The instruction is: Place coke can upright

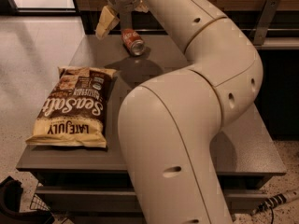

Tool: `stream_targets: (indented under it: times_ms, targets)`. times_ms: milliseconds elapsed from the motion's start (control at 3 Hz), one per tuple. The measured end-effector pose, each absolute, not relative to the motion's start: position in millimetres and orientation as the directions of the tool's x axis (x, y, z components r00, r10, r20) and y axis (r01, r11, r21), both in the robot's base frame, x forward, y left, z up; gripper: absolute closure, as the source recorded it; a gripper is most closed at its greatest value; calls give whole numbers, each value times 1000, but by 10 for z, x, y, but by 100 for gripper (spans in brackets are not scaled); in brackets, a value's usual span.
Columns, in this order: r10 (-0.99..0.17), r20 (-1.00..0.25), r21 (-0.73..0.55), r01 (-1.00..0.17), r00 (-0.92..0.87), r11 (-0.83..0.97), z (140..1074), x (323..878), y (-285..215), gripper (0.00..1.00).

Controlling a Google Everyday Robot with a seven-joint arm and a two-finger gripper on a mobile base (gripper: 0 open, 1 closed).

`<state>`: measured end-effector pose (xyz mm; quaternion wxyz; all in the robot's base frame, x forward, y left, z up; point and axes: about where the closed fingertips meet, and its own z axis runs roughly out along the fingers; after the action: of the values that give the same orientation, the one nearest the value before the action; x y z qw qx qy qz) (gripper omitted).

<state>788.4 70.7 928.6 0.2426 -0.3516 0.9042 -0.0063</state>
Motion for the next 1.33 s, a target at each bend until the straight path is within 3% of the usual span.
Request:
stream_targets:
  times_ms: [1333]
  targets:
    - [-631, -373, -116, -641, -680, 759, 9051, 8014, 527, 0]
